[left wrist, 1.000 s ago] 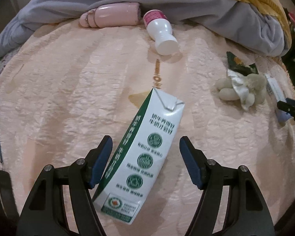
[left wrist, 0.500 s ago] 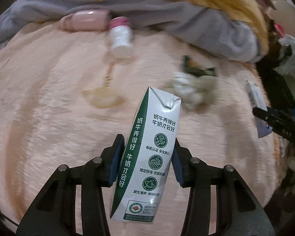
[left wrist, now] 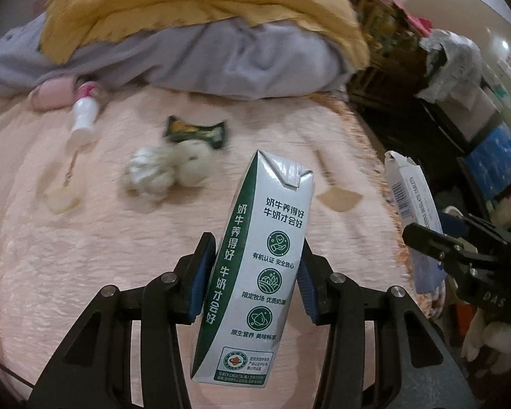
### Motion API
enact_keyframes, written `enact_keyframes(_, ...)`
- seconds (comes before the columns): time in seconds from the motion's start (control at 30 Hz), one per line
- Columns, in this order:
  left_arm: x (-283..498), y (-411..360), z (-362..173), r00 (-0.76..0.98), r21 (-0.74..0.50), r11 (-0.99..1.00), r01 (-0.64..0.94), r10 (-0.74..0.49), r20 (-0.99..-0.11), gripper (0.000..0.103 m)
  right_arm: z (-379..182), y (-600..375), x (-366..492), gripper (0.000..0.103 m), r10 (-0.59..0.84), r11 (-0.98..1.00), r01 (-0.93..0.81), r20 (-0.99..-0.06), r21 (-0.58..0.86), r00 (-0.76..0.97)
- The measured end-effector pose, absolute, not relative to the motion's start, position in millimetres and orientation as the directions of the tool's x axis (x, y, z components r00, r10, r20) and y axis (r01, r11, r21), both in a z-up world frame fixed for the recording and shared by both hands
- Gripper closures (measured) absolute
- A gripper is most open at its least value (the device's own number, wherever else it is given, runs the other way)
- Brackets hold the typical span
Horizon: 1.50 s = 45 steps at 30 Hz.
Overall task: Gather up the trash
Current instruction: 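Carry the milk carton and medicine box over the white bucket with both tools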
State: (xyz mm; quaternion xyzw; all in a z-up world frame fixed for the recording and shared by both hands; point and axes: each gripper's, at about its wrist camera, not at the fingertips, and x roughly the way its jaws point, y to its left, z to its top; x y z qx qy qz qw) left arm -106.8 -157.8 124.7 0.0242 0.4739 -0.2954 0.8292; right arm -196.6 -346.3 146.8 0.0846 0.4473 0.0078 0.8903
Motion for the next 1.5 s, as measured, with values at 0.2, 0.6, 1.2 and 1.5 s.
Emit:
enact_keyframes(0.2,-132,-203,135,0.364,-0.227,0.788,0.572,-0.492,-0.791,0.06,151,-381,-231,0.053,0.062,0.976,0.126,-0.784,0.177,0.617)
enact_keyframes(0.6,-165,-289,144,0.311,-0.216,0.71,0.671,-0.533,-0.787,0.06,153,-451,-282,0.053,-0.021,0.95,0.255,-0.779,0.179,0.626)
enact_keyframes(1.2,-211,-400,134,0.189,-0.229,0.581,0.781,-0.569,-0.8,0.06,141,-540,-353,0.053,-0.124,0.876,0.439,-0.784,0.202,0.608)
enact_keyframes(1.5,-231,-441,130,0.119,-0.269,0.523,0.809,-0.594,-0.796,0.06,131,-572,-379,0.053,-0.171,0.837,0.513,-0.801,0.19,0.574)
